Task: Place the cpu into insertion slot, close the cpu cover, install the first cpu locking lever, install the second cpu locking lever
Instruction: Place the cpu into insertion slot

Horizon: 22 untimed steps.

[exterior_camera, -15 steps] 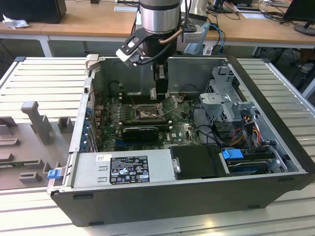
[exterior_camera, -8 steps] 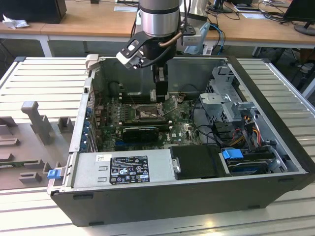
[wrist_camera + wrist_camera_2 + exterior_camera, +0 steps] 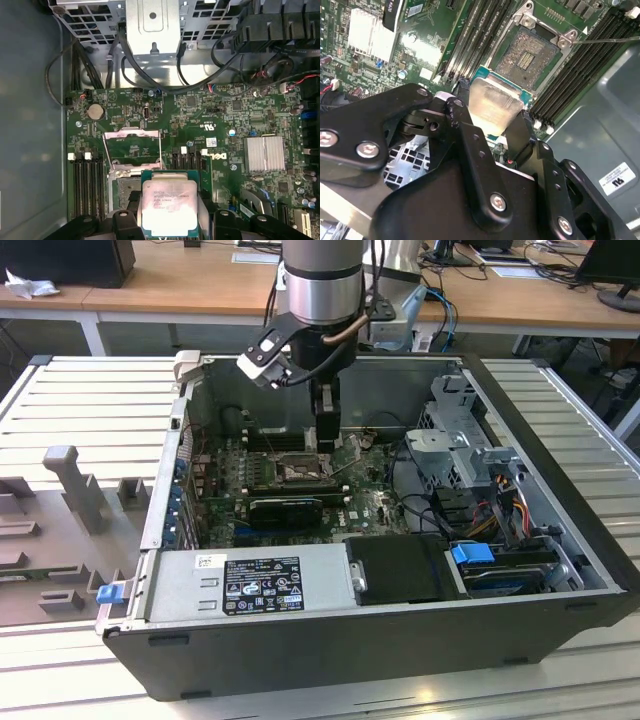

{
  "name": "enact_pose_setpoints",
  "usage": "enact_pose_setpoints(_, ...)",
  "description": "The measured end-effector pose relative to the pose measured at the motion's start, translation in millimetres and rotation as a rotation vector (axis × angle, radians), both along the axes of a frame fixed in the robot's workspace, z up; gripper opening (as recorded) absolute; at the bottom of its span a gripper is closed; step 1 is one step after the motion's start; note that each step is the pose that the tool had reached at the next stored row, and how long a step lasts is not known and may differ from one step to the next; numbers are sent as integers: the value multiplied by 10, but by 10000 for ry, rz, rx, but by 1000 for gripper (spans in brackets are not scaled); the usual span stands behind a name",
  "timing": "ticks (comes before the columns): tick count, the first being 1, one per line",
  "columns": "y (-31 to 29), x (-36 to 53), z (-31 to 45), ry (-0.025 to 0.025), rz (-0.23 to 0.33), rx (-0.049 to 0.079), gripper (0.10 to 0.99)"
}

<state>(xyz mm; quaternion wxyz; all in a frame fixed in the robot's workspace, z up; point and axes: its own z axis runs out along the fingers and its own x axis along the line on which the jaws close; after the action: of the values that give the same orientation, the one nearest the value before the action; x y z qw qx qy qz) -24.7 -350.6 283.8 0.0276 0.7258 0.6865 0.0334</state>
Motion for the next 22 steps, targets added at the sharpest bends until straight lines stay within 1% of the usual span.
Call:
enact_pose_setpoints(1,0,0,-44,17,7,0,533)
enact_pose_setpoints(2,0,0,-82,20,139,-1,533)
enact_pose_setpoints(5,0,-3,-135,20,700,0,533)
enact_pose_setpoints(6,0,-10,-144,19,762,-1,533)
enact_pose_setpoints(8,0,-26,-150,20,778,12,533)
enact_pose_setpoints(10,0,-75,-153,17,779,39,533)
enact_pose_setpoints(11,0,-123,-155,17,777,40,533)
enact_pose_setpoints(16,7,-231,-172,18,777,40,533)
enact_pose_setpoints(19,43,-260,-206,18,777,40,533)
enact_pose_setpoints(22,83,-291,-270,20,777,37,533)
